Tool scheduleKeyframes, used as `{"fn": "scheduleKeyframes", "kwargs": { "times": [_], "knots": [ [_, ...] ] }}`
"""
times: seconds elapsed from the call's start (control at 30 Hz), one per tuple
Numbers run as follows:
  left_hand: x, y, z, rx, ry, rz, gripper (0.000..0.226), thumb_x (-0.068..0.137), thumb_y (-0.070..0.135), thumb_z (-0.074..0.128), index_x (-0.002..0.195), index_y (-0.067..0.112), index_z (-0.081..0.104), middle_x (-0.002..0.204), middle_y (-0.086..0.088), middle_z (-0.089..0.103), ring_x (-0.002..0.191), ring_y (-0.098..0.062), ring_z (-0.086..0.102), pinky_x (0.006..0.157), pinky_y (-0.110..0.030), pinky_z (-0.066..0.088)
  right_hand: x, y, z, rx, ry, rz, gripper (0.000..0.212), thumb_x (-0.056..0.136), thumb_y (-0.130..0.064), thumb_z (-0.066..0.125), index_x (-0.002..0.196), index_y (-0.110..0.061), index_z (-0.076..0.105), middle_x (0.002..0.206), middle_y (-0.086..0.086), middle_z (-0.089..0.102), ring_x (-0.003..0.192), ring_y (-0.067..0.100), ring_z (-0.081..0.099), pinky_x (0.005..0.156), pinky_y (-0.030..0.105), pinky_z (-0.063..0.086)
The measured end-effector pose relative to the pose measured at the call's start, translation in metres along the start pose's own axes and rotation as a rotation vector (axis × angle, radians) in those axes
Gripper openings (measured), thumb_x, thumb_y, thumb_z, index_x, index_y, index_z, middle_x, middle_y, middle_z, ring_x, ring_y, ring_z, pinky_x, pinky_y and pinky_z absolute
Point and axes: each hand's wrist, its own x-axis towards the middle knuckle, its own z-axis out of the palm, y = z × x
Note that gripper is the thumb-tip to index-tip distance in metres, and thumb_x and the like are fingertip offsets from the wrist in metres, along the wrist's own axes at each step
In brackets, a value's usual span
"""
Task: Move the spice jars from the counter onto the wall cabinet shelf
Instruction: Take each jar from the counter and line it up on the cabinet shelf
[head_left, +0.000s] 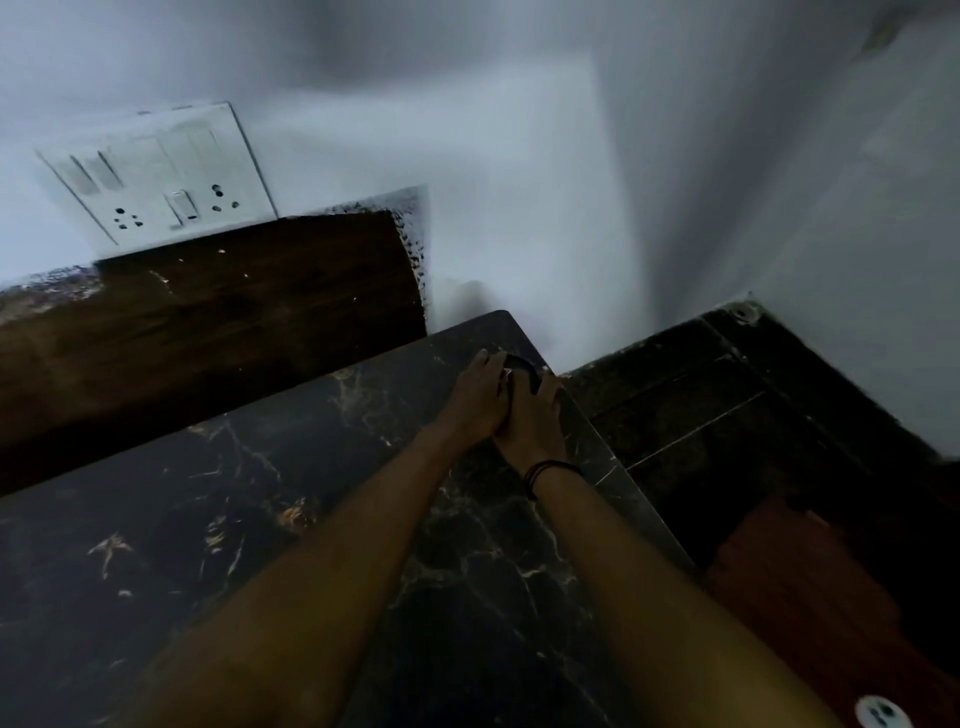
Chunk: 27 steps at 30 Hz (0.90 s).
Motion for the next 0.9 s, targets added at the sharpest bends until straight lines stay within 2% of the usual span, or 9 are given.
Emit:
{"fn": "scheduleKeyframes", "kwargs": {
  "times": [0.1, 0.2, 0.37, 0.5, 0.57, 0.63, 0.73, 0.83, 0.9],
  "knots": [
    [0.004, -0.001, 0.001, -0.121, 0.063, -0.023, 0.050, 0.103, 0.018, 0.047, 0.151, 0.007, 0.035, 0.154, -0.017, 0.039, 0.143, -0.031, 0.037, 0.117, -0.036, 0.028, 0.000, 0.004, 0.009, 0.047, 0.035, 0.011, 0.067, 0.089, -0.026, 0.061, 0.146, -0.017, 0.027, 0.145, 0.025, 0.028, 0.119, 0.050, 0.047, 0.099, 0.054, 0.046],
    [0.002, -0.002, -0.001, -0.245, 0.077, -0.092, 0.049, 0.101, 0.014, 0.050, 0.148, 0.011, 0.040, 0.146, -0.015, 0.049, 0.133, -0.030, 0.048, 0.107, -0.031, 0.038, 0.000, 0.004, 0.013, 0.083, 0.069, 0.025, 0.074, 0.088, -0.027, 0.065, 0.148, -0.013, 0.024, 0.147, 0.023, 0.029, 0.123, 0.047, 0.045, 0.102, 0.053, 0.044],
    [-0.011, 0.006, -0.015, -0.343, 0.166, -0.161, 0.038, 0.104, 0.020, 0.046, 0.141, 0.012, 0.050, 0.136, -0.012, 0.057, 0.106, -0.012, 0.051, 0.087, -0.022, 0.039, -0.004, -0.007, 0.001, 0.129, 0.158, -0.045, 0.093, 0.077, -0.033, 0.078, 0.149, -0.013, 0.022, 0.144, 0.018, 0.033, 0.125, 0.039, 0.045, 0.098, 0.050, 0.049],
    [-0.026, 0.017, -0.035, -0.428, 0.309, -0.093, 0.028, 0.104, 0.020, 0.045, 0.106, 0.006, 0.069, 0.097, -0.010, 0.068, 0.081, -0.013, 0.057, 0.074, -0.026, 0.043, -0.016, -0.019, -0.019, 0.265, 0.223, -0.126, 0.100, 0.065, -0.027, 0.087, 0.146, -0.012, 0.030, 0.136, 0.016, 0.035, 0.115, 0.033, 0.052, 0.091, 0.045, 0.055],
    [-0.037, 0.022, -0.051, -0.490, 0.353, -0.074, 0.035, 0.105, 0.021, 0.044, 0.082, 0.005, 0.065, 0.074, -0.006, 0.061, 0.067, -0.014, 0.054, 0.063, -0.028, 0.040, -0.026, -0.026, -0.031, 0.356, 0.288, -0.170, 0.097, 0.058, -0.028, 0.091, 0.139, -0.013, 0.040, 0.131, 0.011, 0.041, 0.114, 0.025, 0.054, 0.092, 0.038, 0.054],
    [-0.041, 0.026, -0.066, -0.529, 0.377, -0.076, 0.036, 0.105, 0.021, 0.045, 0.073, 0.008, 0.056, 0.067, -0.006, 0.053, 0.064, -0.016, 0.048, 0.061, -0.030, 0.036, -0.034, -0.031, -0.042, 0.471, 0.318, -0.210, 0.095, 0.054, -0.029, 0.095, 0.133, -0.015, 0.044, 0.130, 0.007, 0.047, 0.118, 0.018, 0.052, 0.097, 0.031, 0.051],
    [-0.055, 0.032, -0.091, -0.534, 0.409, -0.057, 0.033, 0.102, 0.022, 0.052, 0.071, 0.010, 0.055, 0.065, -0.004, 0.052, 0.061, -0.013, 0.046, 0.060, -0.030, 0.036, -0.051, -0.041, -0.060, 0.723, 0.233, -0.230, 0.094, 0.059, -0.018, 0.093, 0.135, -0.026, 0.037, 0.133, 0.002, 0.051, 0.121, 0.018, 0.056, 0.101, 0.033, 0.052],
    [-0.069, 0.039, -0.112, -0.605, 0.354, -0.013, 0.030, 0.100, 0.023, 0.054, 0.071, 0.014, 0.057, 0.073, -0.002, 0.056, 0.068, -0.012, 0.051, 0.066, -0.030, 0.042, -0.063, -0.052, -0.079, 0.951, 0.136, -0.216, 0.087, 0.066, -0.020, 0.084, 0.137, -0.032, 0.035, 0.130, 0.002, 0.058, 0.114, 0.017, 0.063, 0.090, 0.031, 0.057],
    [-0.080, 0.048, -0.121, -0.829, 0.217, 0.003, 0.029, 0.101, 0.028, 0.049, 0.079, 0.015, 0.062, 0.081, -0.004, 0.063, 0.076, -0.015, 0.059, 0.074, -0.035, 0.047, -0.069, -0.063, -0.093, 1.042, 0.090, -0.239, 0.069, 0.075, -0.019, 0.071, 0.134, -0.032, 0.038, 0.126, 0.005, 0.061, 0.107, 0.017, 0.065, 0.080, 0.026, 0.057]
  ]
}}
